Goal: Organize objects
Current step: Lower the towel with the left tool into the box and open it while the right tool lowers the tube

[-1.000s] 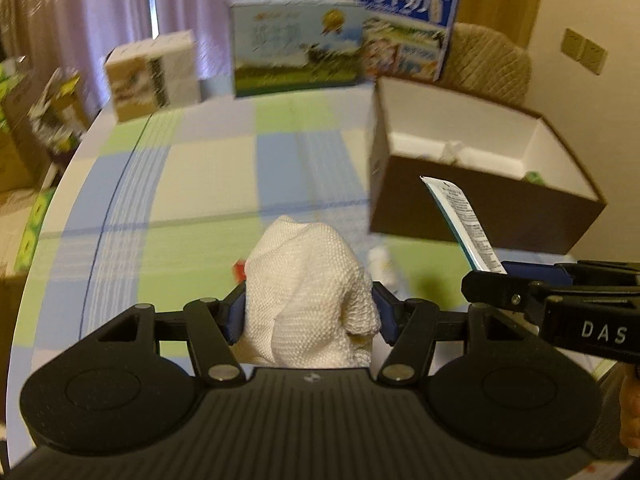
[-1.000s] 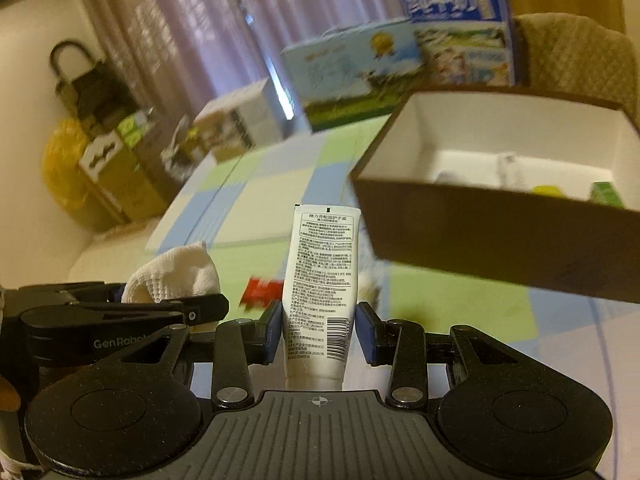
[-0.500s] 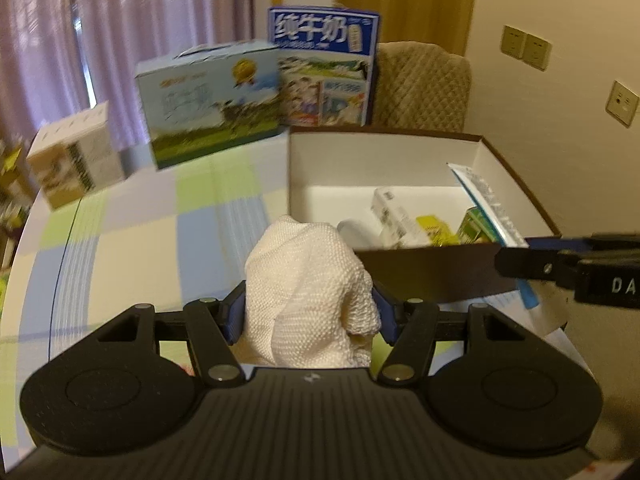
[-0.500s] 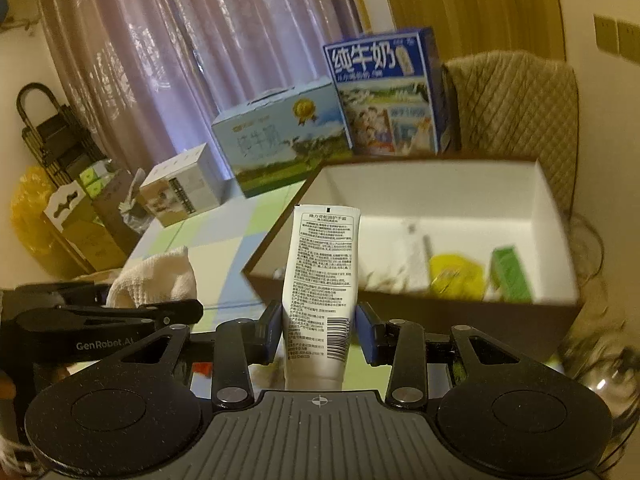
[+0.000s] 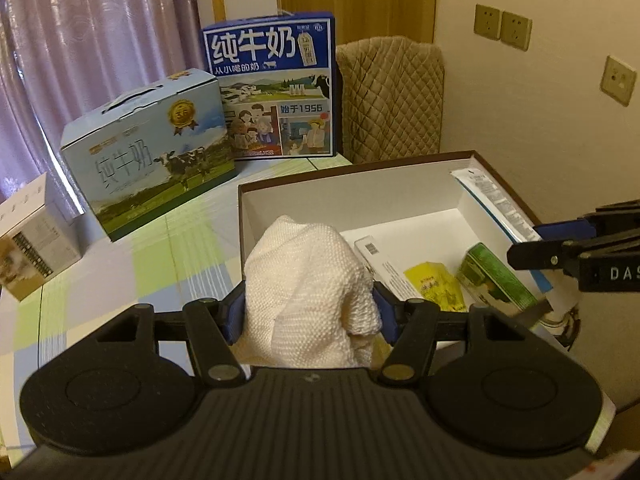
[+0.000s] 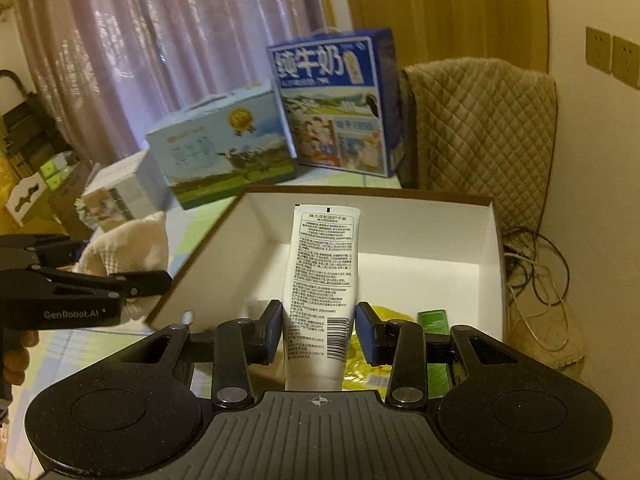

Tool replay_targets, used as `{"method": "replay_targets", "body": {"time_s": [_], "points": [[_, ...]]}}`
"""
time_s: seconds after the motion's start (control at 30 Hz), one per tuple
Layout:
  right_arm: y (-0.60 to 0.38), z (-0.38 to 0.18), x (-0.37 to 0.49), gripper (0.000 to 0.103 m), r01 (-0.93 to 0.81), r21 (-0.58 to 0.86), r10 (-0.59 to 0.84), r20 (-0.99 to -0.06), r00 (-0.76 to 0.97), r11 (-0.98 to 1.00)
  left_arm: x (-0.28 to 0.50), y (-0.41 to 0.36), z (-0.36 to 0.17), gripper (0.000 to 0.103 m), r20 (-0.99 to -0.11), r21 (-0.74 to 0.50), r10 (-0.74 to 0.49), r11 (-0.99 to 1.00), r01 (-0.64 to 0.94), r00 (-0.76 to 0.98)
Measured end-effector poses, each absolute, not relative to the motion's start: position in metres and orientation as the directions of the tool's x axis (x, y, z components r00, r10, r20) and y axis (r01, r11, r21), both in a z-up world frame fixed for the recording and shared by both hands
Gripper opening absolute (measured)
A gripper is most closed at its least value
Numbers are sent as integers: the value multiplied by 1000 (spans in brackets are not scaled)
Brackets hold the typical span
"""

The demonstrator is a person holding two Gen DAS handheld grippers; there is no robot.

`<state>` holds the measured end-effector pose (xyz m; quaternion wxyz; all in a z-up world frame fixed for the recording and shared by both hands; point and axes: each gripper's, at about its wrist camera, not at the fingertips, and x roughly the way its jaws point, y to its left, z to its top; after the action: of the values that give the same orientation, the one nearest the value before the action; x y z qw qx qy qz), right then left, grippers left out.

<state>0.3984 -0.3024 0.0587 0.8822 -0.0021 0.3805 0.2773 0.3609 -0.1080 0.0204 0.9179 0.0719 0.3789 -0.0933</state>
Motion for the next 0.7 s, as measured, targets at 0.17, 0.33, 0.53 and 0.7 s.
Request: {"method": "replay_targets", "body": {"time_s": [0.17,0.33,0.53,0.7], "points": [[-302,41,434,36,-460,191,444,-714,541,867,400,-123,4,59,-738,86,-111,963,256,665],[-295,19,465,36,-436,144,384,-755,532,888,431,-136,-18,59,-768,121,-95,950,289,633],[-292,-2,493,36,-405,148,356,-784,508,902,459,-147,-46,59,-799,161,-57,939,304,599],[-288,-13,506,36,-389,146,340,-800,494,910,478,-152,-62,60,-820,161,-41,941,299,571]]}}
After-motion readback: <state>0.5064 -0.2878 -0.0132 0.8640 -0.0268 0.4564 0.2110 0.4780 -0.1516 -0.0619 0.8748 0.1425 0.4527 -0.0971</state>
